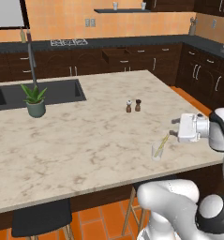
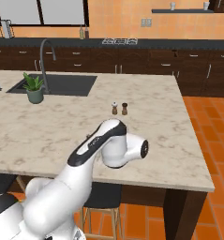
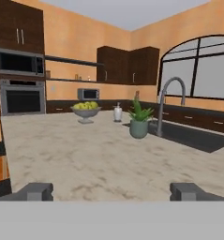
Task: Take a straw from the drawer in front and place it inside the glass cup on the dining counter.
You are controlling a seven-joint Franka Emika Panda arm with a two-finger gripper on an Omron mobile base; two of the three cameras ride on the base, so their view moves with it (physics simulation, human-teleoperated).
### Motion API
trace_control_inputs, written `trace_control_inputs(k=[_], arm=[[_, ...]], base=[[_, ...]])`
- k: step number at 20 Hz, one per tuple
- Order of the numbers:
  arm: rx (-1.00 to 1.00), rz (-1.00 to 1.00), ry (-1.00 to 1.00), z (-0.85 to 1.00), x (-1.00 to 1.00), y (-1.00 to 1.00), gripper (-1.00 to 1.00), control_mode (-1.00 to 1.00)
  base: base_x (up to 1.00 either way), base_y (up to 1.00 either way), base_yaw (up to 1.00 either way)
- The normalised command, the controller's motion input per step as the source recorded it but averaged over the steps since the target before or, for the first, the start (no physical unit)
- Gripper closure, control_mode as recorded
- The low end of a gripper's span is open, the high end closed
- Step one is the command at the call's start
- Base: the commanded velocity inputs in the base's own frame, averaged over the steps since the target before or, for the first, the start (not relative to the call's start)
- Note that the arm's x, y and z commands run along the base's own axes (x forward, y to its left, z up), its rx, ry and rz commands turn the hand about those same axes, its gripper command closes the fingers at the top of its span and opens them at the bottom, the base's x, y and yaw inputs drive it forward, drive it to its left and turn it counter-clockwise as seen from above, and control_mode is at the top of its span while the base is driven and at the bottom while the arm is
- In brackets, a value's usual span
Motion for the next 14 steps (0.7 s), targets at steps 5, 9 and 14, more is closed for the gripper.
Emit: trace_control_inputs(k=[5,9,14], arm=[[0.00,-0.06,0.00,0.38,-0.42,0.13,-1.00,-1.00],[0.00,-0.04,0.00,0.25,-0.33,0.22,-1.00,-1.00],[0.00,-0.03,0.03,0.06,-0.22,0.30,-1.00,-1.00]], base=[[0.00,0.00,0.00],[0.00,0.00,0.00],[0.00,0.00,0.00]])
